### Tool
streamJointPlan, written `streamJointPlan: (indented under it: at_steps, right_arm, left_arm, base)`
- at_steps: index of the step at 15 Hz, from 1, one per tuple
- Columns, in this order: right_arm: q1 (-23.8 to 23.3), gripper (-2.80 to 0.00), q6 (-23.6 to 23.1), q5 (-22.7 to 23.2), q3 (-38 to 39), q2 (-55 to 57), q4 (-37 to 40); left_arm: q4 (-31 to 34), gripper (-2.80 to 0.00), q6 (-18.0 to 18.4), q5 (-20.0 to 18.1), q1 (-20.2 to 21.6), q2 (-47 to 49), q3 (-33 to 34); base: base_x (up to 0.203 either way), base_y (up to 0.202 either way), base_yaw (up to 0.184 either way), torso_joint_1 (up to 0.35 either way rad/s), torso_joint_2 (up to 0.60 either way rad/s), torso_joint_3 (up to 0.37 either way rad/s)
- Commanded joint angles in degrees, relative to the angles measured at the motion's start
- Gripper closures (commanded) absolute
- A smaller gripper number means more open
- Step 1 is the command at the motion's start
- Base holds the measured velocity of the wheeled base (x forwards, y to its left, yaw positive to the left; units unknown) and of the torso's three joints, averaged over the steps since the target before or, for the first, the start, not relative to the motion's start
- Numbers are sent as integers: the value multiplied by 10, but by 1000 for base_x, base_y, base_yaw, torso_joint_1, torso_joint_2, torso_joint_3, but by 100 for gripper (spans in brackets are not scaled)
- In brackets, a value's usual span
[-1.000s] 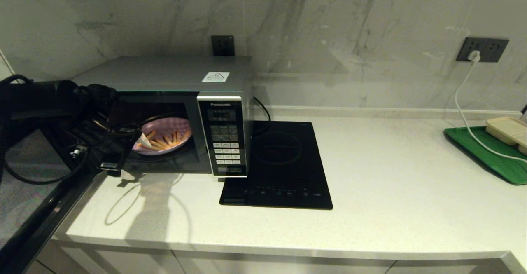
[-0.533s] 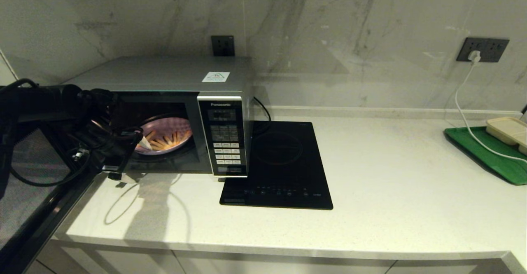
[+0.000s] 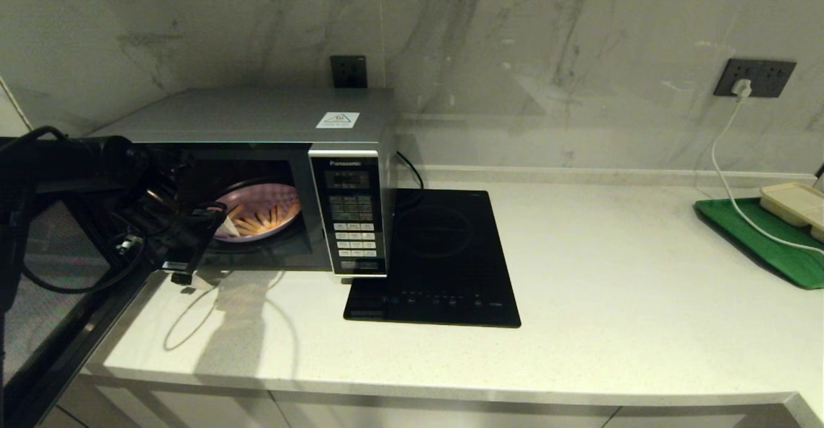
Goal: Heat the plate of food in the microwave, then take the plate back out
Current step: Take the plate out of the microwave
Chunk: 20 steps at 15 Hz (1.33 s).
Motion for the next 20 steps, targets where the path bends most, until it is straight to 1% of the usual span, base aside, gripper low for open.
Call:
streamJointPlan:
  at_steps: [1, 5, 15, 18, 19, 20]
  right_arm:
    - [0, 0, 0, 0, 3, 0, -4]
    - [0, 0, 0, 0, 3, 0, -4]
    - [0, 0, 0, 0, 3, 0, -4]
    - [0, 0, 0, 0, 3, 0, -4]
    - [0, 0, 0, 0, 3, 0, -4]
    - [0, 0, 0, 0, 3, 0, -4]
  left_arm:
    - [4, -280, -4, 0, 0, -2, 1]
    - [20, -280, -6, 0, 0, -13, 1]
    - [21, -280, -10, 1, -2, -9, 0]
    - [20, -280, -10, 10, -8, -5, -2]
    - [20, 0, -9, 14, -9, -1, -3]
    - [20, 0, -9, 15, -9, 1, -3]
  base:
    - [0, 0, 0, 0, 0, 0]
    - [0, 0, 0, 0, 0, 0]
    - [0, 0, 0, 0, 0, 0]
    - [0, 0, 0, 0, 0, 0]
    - [0, 0, 0, 0, 0, 0]
    - [0, 0, 0, 0, 0, 0]
